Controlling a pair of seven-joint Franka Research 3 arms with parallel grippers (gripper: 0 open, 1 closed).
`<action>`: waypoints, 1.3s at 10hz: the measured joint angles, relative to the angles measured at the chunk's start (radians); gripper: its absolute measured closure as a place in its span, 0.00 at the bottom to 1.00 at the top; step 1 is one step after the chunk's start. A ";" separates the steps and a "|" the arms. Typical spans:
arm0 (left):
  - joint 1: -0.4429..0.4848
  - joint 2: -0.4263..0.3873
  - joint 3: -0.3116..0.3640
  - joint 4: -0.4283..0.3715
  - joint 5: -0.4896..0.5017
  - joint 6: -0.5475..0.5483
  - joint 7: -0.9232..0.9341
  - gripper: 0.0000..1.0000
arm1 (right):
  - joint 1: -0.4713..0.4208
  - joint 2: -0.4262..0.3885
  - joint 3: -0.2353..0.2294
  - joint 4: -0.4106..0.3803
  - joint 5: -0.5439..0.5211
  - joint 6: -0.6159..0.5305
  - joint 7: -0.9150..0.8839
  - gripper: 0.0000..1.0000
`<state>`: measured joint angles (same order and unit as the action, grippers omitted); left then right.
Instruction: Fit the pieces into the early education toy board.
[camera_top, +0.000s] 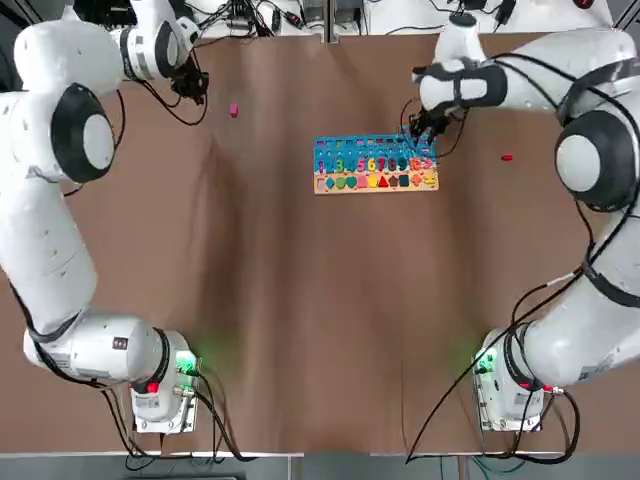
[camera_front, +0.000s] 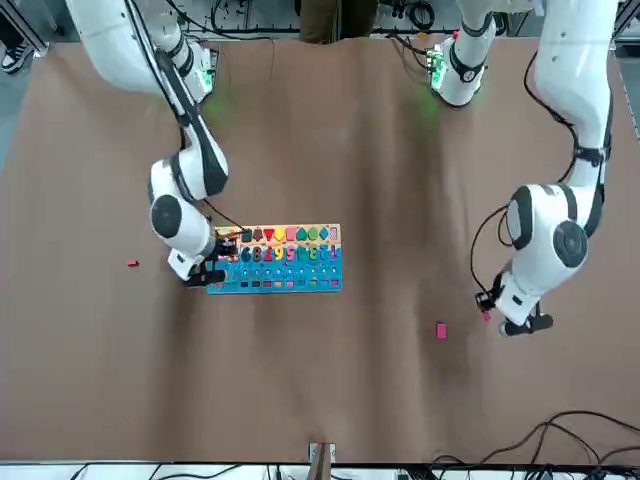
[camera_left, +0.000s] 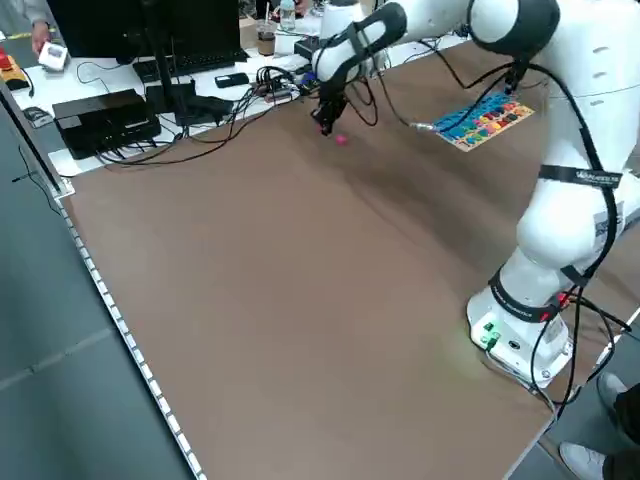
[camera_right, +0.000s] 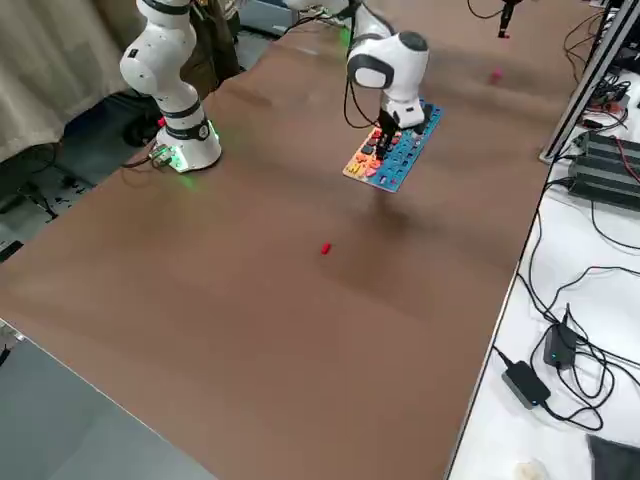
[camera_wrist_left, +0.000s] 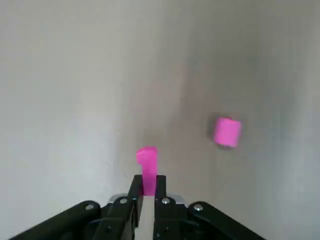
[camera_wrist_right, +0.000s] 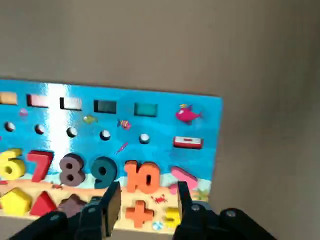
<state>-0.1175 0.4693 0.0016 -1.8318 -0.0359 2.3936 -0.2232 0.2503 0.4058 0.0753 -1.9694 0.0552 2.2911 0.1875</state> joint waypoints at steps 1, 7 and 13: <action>-0.015 -0.040 -0.038 -0.027 0.028 -0.009 -0.065 0.86 | -0.018 -0.030 -0.001 -0.002 -0.001 -0.009 -0.008 0.41; -0.292 -0.132 -0.064 -0.042 0.035 -0.091 -0.353 0.86 | -0.154 -0.156 -0.081 -0.075 0.000 -0.014 -0.098 0.16; -0.473 -0.060 -0.064 0.024 0.036 -0.090 -0.434 0.86 | -0.334 -0.167 -0.110 -0.124 0.000 -0.020 -0.224 0.20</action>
<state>-0.5905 0.4095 -0.0625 -1.8074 0.0002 2.3037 -0.6568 -0.0835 0.2385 -0.0345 -2.0929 0.0548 2.2713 -0.0367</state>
